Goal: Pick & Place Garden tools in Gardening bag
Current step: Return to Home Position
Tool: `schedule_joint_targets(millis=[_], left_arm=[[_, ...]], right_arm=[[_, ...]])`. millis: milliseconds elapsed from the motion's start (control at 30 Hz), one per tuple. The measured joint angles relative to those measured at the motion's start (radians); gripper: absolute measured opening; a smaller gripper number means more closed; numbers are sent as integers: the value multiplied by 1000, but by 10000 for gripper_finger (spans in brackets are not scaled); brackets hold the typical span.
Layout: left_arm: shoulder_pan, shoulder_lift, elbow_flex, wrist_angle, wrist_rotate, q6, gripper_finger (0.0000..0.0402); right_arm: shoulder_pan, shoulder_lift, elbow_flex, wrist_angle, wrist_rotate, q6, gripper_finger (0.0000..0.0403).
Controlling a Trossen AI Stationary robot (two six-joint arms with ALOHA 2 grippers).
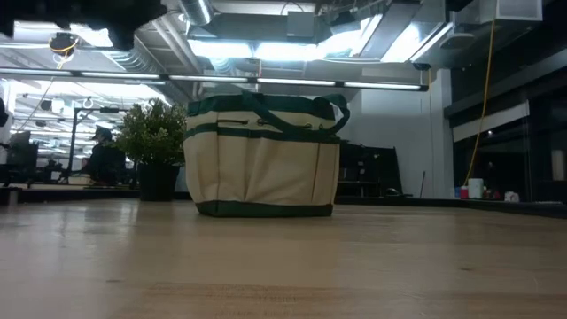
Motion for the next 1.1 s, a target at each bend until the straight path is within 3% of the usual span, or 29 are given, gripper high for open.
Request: schedule_joint_targets(millis=[167,333,600,867,1100], left_arm=[[0,2,-209,313,0,-50,105],[0,-1,-335,573,-14,-61,103],[0,-55,-338,544,-134,14,103],[0,-138,-338,263,18,-109,104],[0,-191,-338,200,29,-93,103]], right_arm=[[0,0,0,0,0,0,60],[0,0,0,0,0,0,60],[0,0,0,0,0,0,60],[0,0,0,0,0,0,60],[0,0,0,0,0,0,60]])
